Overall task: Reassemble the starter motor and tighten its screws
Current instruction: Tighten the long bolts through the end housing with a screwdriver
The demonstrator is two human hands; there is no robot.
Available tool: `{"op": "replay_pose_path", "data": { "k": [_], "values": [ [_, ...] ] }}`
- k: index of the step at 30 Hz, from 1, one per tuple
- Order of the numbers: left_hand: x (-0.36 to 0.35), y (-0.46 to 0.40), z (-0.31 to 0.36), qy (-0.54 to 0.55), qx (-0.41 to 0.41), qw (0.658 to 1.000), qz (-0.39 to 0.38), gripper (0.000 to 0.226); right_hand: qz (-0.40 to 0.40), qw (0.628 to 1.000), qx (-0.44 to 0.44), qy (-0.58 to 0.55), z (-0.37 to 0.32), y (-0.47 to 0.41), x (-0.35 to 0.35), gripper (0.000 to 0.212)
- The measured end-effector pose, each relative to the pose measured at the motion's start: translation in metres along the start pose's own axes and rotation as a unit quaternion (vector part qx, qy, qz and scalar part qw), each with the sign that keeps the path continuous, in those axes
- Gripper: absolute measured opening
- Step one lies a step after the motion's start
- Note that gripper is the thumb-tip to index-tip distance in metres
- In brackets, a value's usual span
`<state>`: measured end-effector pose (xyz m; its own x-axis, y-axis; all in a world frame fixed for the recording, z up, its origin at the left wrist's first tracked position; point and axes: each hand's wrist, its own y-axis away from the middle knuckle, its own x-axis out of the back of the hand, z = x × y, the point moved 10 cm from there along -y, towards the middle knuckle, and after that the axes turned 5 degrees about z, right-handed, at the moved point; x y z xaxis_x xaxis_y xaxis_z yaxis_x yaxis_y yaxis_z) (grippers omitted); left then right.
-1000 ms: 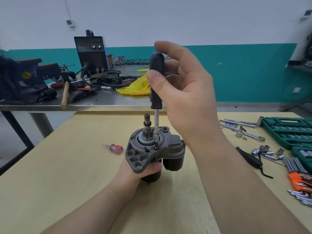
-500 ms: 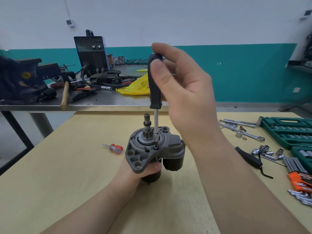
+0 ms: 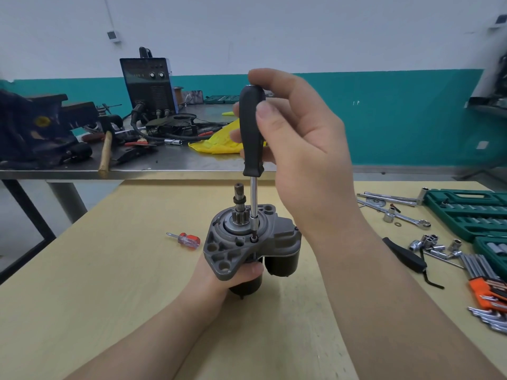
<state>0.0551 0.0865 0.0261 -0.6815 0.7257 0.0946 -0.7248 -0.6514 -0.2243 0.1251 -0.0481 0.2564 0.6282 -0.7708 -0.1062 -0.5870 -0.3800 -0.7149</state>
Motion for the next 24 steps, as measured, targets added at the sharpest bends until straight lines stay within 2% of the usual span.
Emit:
{"op": "replay_pose_path", "data": {
  "k": [2,3,5,6,7,8,11,15,16,18,20,23,24],
  "values": [
    [-0.004,0.006,0.004,-0.009,0.008,0.999,-0.031,0.075,0.002,1.000,0.013,0.025,-0.003,0.000,0.000,0.027],
    [-0.005,0.007,0.005,0.000,0.006,0.999,-0.032,0.085,0.006,0.999,0.019,0.036,-0.004,0.000,0.001,0.029],
    [-0.005,0.002,0.010,0.039,0.021,0.999,-0.018,0.134,0.011,0.999,0.026,0.043,-0.005,-0.001,0.001,0.032],
    [-0.004,0.001,0.010,0.055,0.024,0.998,-0.012,0.152,0.010,0.999,0.024,0.039,-0.004,-0.001,0.001,0.030],
    [-0.002,0.000,0.013,0.055,0.019,0.998,0.003,0.159,0.008,0.999,0.019,0.032,-0.003,-0.001,0.001,0.027],
    [-0.002,-0.001,0.013,0.052,0.022,0.998,0.005,0.159,0.006,1.000,0.012,0.023,-0.001,-0.001,0.001,0.024],
    [-0.004,0.002,0.014,0.049,0.017,0.999,0.013,0.138,0.005,1.000,-0.004,0.002,0.002,-0.001,0.001,0.024],
    [-0.003,-0.002,0.012,0.069,0.030,0.997,0.025,0.150,0.018,0.999,0.016,0.029,-0.003,-0.001,0.003,0.033],
    [-0.003,0.000,0.012,0.068,0.025,0.997,0.022,0.146,0.021,0.999,0.020,0.035,-0.003,-0.001,0.004,0.035],
    [-0.003,0.000,0.009,0.064,0.026,0.997,0.026,0.139,0.020,0.999,0.018,0.037,-0.002,-0.001,0.004,0.031],
    [-0.002,-0.002,0.006,0.064,0.034,0.997,0.029,0.149,0.011,1.000,0.002,0.014,0.001,-0.002,0.002,0.024],
    [-0.003,-0.003,0.004,0.039,0.030,0.998,0.027,0.121,-0.006,0.999,-0.027,-0.035,0.005,0.000,-0.001,0.030],
    [-0.003,-0.002,0.004,0.035,0.033,0.999,0.021,0.123,-0.009,0.999,-0.022,-0.032,0.004,0.001,-0.002,0.030]
  ]
}}
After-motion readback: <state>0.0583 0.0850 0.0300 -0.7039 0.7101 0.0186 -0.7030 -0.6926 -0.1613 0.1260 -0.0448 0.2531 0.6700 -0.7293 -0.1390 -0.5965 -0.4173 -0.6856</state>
